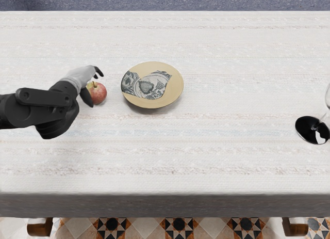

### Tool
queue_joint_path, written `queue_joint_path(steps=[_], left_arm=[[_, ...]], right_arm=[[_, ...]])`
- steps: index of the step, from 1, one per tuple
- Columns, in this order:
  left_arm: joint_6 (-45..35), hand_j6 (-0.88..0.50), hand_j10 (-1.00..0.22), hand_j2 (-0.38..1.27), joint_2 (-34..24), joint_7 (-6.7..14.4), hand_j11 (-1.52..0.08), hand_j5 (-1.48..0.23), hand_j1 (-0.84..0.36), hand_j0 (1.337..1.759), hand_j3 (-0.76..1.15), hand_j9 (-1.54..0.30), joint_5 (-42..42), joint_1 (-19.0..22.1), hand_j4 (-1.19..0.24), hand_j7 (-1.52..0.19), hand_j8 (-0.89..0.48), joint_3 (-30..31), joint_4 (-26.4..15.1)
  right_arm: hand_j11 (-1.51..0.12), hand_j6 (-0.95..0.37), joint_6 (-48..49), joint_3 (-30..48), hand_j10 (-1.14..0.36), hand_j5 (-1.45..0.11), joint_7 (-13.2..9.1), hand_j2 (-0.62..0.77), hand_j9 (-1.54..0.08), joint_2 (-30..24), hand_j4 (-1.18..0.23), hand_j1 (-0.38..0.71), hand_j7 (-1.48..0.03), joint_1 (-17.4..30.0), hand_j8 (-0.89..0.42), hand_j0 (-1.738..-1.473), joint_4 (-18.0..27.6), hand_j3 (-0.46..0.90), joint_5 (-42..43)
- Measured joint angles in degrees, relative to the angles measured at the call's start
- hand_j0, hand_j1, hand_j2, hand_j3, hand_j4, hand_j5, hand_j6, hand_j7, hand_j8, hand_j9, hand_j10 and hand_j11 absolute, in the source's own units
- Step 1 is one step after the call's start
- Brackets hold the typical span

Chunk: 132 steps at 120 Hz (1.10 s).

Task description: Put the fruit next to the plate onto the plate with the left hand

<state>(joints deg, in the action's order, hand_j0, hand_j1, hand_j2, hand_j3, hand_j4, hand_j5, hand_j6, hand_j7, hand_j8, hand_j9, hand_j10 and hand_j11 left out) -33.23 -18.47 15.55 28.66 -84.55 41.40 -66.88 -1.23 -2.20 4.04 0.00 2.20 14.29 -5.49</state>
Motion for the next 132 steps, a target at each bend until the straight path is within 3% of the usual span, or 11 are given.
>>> queue_joint_path(steps=[39,51,59,72,89,112,132], left_arm=[[-0.69,-0.42,-0.42,0.10,1.80,-0.07,-0.55,-0.55,-0.16,1.658,0.00,-0.55,0.38,1.36,-0.42,-0.55,-0.42,0.94,2.43],[-0.82,-0.31,-0.44,0.10,2.18,-0.08,-0.56,-0.53,-0.16,1.658,0.00,-0.56,0.81,2.14,-0.36,-0.54,-0.37,1.39,2.42],[-0.80,-0.30,-0.45,0.10,2.21,-0.08,-0.57,-0.53,-0.16,1.658,0.00,-0.57,0.79,2.24,-0.34,-0.55,-0.38,1.67,2.52],[-0.77,-0.36,-0.51,0.12,2.21,-0.05,-0.65,-0.61,-0.24,1.658,0.00,-0.65,0.77,2.28,-0.38,-0.64,-0.44,1.98,2.67],[-0.43,-0.38,-0.61,0.23,2.19,0.17,-0.79,-0.73,-0.26,1.655,0.00,-0.79,0.96,2.21,-0.40,-0.77,-0.44,2.17,2.59],[0.57,-0.21,-0.70,0.34,2.22,0.97,-0.99,-0.90,-0.38,1.647,0.00,-0.99,1.47,2.04,-0.24,-0.96,-0.34,2.47,2.23],[0.78,-0.13,-0.74,0.37,2.48,1.26,-1.10,-1.03,-0.38,1.642,0.00,-1.09,0.98,1.35,-0.16,-1.06,-0.27,2.27,2.00]], right_arm=[[-0.04,-0.03,0.01,0.00,-0.03,-0.04,0.00,-0.01,-0.04,0.00,-0.03,-0.31,-0.04,0.00,-0.03,-1.658,-0.03,0.00,0.00],[-0.04,-0.03,0.01,0.00,-0.03,-0.04,0.00,-0.01,-0.04,0.00,-0.03,-0.31,-0.04,0.00,-0.03,-1.658,-0.03,0.00,0.01],[-0.04,-0.03,0.00,0.00,-0.03,-0.04,0.00,-0.01,-0.04,0.00,-0.03,-0.31,-0.04,0.00,-0.03,-1.658,-0.02,0.00,0.01],[-0.04,-0.03,0.00,0.00,-0.03,-0.04,0.00,-0.01,-0.04,0.00,-0.03,-0.31,-0.04,0.00,-0.03,-1.658,-0.02,0.00,0.00],[-0.04,-0.03,0.00,0.00,-0.03,-0.04,0.00,-0.01,-0.04,0.00,-0.03,-0.31,-0.04,0.00,-0.03,-1.658,-0.01,0.00,0.00],[-0.04,-0.03,0.00,-0.01,-0.03,-0.04,0.00,-0.01,-0.04,0.00,-0.03,-0.31,-0.04,0.01,-0.03,-1.658,-0.02,0.00,0.01],[-0.04,-0.03,0.00,-0.01,-0.03,-0.04,0.00,-0.01,-0.04,0.00,-0.03,-0.31,-0.04,0.00,-0.03,-1.658,-0.02,0.00,0.00]])
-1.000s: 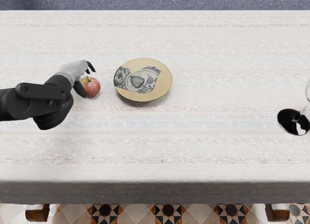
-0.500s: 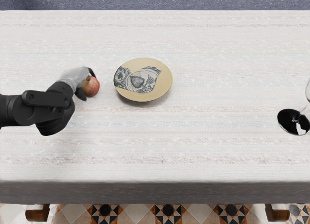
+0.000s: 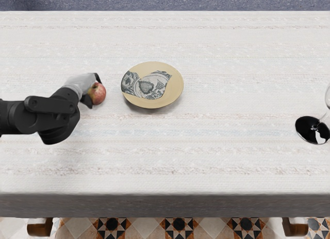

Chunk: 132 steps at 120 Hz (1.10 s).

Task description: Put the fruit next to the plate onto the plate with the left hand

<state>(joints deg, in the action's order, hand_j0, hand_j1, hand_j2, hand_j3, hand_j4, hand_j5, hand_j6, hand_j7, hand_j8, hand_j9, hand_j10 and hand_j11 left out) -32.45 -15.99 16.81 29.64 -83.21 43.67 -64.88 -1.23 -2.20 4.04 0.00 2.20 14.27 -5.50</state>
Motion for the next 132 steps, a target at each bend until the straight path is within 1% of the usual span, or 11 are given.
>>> queue_joint_path(steps=[24,34,44,47,49,54,59,75,109,119,132], left_arm=[[-0.31,-0.13,-0.76,0.37,-0.35,-0.05,-1.14,-1.12,-0.35,1.641,0.00,-1.13,-0.33,-1.32,-0.16,-1.11,-0.26,-2.31,-0.27],[-0.24,-0.11,-0.77,0.46,-0.65,-0.05,-1.15,-1.15,-0.39,1.640,0.00,-1.14,-0.41,-1.60,-0.12,-1.12,-0.25,-4.24,-0.65],[-0.21,-0.10,-0.77,0.46,-0.70,-0.07,-1.16,-1.15,-0.41,1.640,0.00,-1.14,-0.46,-1.61,-0.10,-1.11,-0.24,-6.08,-0.82],[-0.20,-0.11,-0.77,0.42,-0.70,-0.08,-1.16,-1.15,-0.39,1.640,0.00,-1.14,-0.48,-1.61,-0.10,-1.11,-0.23,-6.61,-0.85],[-0.21,-0.11,-0.77,0.44,-0.71,-0.10,-1.16,-1.14,-0.40,1.640,0.00,-1.14,-0.50,-1.61,-0.10,-1.10,-0.24,-6.98,-0.87],[-0.24,-0.13,-0.77,0.35,-0.71,-0.14,-1.16,-1.13,-0.35,1.641,0.00,-1.14,-0.55,-1.92,-0.12,-1.10,-0.26,-7.84,-0.89],[-0.28,-0.16,-0.77,0.34,-0.64,-0.17,-1.15,-1.13,-0.32,1.642,0.00,-1.13,-0.55,-2.11,-0.16,-1.09,-0.29,-8.68,-0.90],[-0.26,-0.20,-0.77,0.29,0.05,-0.28,-1.15,-1.11,-0.28,1.644,0.00,-1.13,-0.55,-3.72,-0.19,-1.09,-0.33,-10.74,-0.88],[-0.17,-0.19,-0.77,0.29,5.93,-0.36,-1.15,-1.11,-0.29,1.646,0.00,-1.13,-0.80,-3.75,-0.19,-1.10,-0.33,-14.76,-0.31],[0.01,-0.19,-0.77,0.32,8.54,-0.51,-1.15,-1.11,-0.29,1.646,0.00,-1.13,-0.77,-3.68,-0.19,-1.10,-0.32,-15.18,1.36],[0.05,-0.19,-0.77,0.30,10.99,-0.80,-1.16,-1.11,-0.29,1.646,0.00,-1.14,-0.71,-3.05,-0.19,-1.10,-0.33,-15.37,3.93]], right_arm=[[-0.04,-0.03,0.00,0.00,-0.03,-0.04,0.00,-0.01,-0.04,0.00,-0.03,-0.31,-0.04,0.00,-0.03,-1.658,0.00,0.00,0.00],[-0.04,-0.03,0.01,0.00,-0.03,-0.04,0.00,-0.01,-0.04,0.00,-0.03,-0.31,-0.04,0.00,-0.03,-1.658,0.01,0.00,0.02],[-0.04,-0.03,0.01,0.00,-0.03,-0.04,0.00,-0.01,-0.04,0.00,-0.03,-0.31,-0.04,0.00,-0.03,-1.658,0.01,0.00,0.02],[-0.04,-0.03,0.01,0.00,-0.03,-0.04,0.00,-0.01,-0.04,0.00,-0.03,-0.31,-0.04,0.00,-0.03,-1.658,0.01,0.00,0.02],[-0.04,-0.03,0.00,0.00,-0.03,-0.04,0.00,-0.01,-0.04,0.00,-0.03,-0.31,-0.04,0.00,-0.03,-1.658,0.01,0.00,0.01],[-0.04,-0.03,0.00,0.00,-0.03,-0.04,0.00,-0.01,-0.04,0.00,-0.03,-0.31,-0.04,0.00,-0.03,-1.658,0.00,0.00,0.02],[-0.04,-0.03,0.00,0.00,-0.03,-0.04,0.00,-0.01,-0.04,0.00,-0.03,-0.31,-0.04,0.00,-0.03,-1.658,0.01,0.00,0.02],[-0.04,-0.03,0.00,0.00,-0.03,-0.04,0.00,-0.01,-0.04,0.00,-0.03,-0.31,-0.04,0.00,-0.03,-1.658,0.00,0.00,0.01],[-0.04,-0.03,0.00,0.00,-0.03,-0.04,0.00,-0.01,-0.04,0.00,-0.03,-0.31,-0.04,0.00,-0.03,-1.658,0.01,0.00,0.02],[-0.04,-0.03,0.01,0.00,-0.03,-0.04,0.00,-0.01,-0.04,0.00,-0.03,-0.31,-0.04,0.00,-0.03,-1.658,0.02,0.00,0.03],[-0.04,-0.03,0.00,0.00,-0.03,-0.04,0.00,-0.01,-0.04,0.00,-0.03,-0.31,-0.04,0.00,-0.03,-1.658,0.00,0.00,0.01]])
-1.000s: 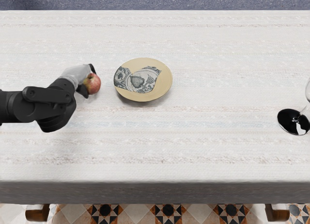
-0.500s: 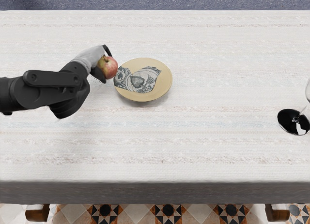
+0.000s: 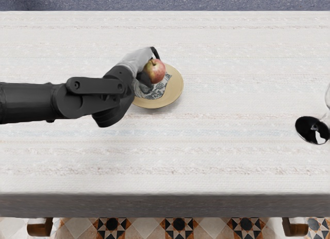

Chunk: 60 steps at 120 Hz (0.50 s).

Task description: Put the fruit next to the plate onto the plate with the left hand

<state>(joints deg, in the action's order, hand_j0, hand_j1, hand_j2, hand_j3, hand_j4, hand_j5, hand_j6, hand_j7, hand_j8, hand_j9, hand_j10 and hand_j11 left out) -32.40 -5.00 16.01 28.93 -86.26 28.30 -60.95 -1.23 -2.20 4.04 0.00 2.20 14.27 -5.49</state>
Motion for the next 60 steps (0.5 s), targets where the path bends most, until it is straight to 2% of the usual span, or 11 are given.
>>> queue_joint_path(steps=[22,44,60], left_arm=[[0.21,-0.20,-0.77,0.27,3.08,-0.43,-1.15,-1.10,-0.27,1.646,0.00,-1.14,0.10,2.33,-0.21,-1.10,-0.33,0.13,3.21],[1.15,-0.20,-0.76,0.29,3.25,-0.51,-1.14,-1.10,-0.28,1.646,0.00,-1.12,0.03,3.11,-0.21,-1.09,-0.34,0.38,4.87],[3.38,-0.25,-0.72,0.27,3.19,-0.51,-1.07,-1.02,-0.26,1.648,0.00,-1.06,-0.16,3.42,-0.26,-1.02,-0.37,0.62,5.78]], right_arm=[[-0.04,-0.03,0.00,0.00,-0.03,-0.04,0.00,-0.01,-0.04,0.00,-0.03,-0.31,-0.04,0.00,-0.03,-1.658,0.02,0.00,0.01],[-0.04,-0.03,0.00,0.00,-0.03,-0.04,0.00,-0.01,-0.04,0.00,-0.03,-0.31,-0.04,0.00,-0.03,-1.658,0.02,0.00,0.00],[-0.04,-0.03,0.00,0.00,-0.03,-0.04,0.00,-0.01,-0.04,0.00,-0.03,-0.31,-0.04,0.00,-0.03,-1.658,0.02,0.00,0.02]])
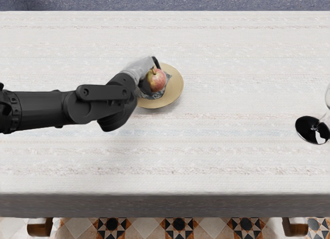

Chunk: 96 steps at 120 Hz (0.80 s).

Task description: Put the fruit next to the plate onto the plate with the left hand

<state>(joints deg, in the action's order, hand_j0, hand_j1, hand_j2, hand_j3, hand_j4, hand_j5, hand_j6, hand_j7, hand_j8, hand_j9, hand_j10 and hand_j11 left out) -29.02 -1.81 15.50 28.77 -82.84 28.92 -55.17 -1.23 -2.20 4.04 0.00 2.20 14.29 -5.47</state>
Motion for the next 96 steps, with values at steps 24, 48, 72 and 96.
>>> queue_joint_path(steps=[24,48,72,96], left_arm=[[0.95,-0.34,-0.53,0.18,0.02,-1.12,-0.74,-0.72,-0.17,1.654,0.00,-0.74,-1.98,-0.04,-0.35,-0.72,-0.41,0.12,0.67],[0.90,-0.29,-0.36,0.10,-2.82,-1.75,-0.48,-0.48,-0.04,1.656,0.00,-0.48,-1.72,-0.18,-0.29,-0.48,-0.31,-2.82,-1.17],[2.62,-0.26,-0.29,0.07,-29.06,-1.66,-0.38,-0.38,0.02,1.657,0.00,-0.38,-3.14,4.76,-0.26,-0.38,-0.27,-11.41,-18.47],[20.25,-0.25,-0.26,0.06,-46.45,-1.39,-0.34,-0.34,0.04,1.658,0.00,-0.34,-6.08,6.24,-0.25,-0.34,-0.26,-14.29,-26.65]], right_arm=[[-0.04,-0.03,0.00,0.00,-0.03,-0.04,0.00,-0.01,-0.04,0.00,-0.03,-0.31,-0.04,0.00,-0.03,-1.658,-0.01,0.00,-0.01],[-0.04,-0.03,0.01,0.00,-0.03,-0.04,0.00,-0.01,-0.04,0.00,-0.03,-0.31,-0.04,0.00,-0.03,-1.658,-0.02,0.00,-0.01],[-0.04,-0.03,0.01,0.00,-0.03,-0.04,0.00,-0.01,-0.04,0.00,-0.03,-0.31,-0.04,0.00,-0.03,-1.658,-0.02,0.00,0.00],[-0.04,-0.03,0.00,0.00,-0.03,-0.04,0.00,-0.01,-0.04,0.00,-0.03,-0.31,-0.04,0.00,-0.03,-1.658,-0.01,0.00,0.01]])
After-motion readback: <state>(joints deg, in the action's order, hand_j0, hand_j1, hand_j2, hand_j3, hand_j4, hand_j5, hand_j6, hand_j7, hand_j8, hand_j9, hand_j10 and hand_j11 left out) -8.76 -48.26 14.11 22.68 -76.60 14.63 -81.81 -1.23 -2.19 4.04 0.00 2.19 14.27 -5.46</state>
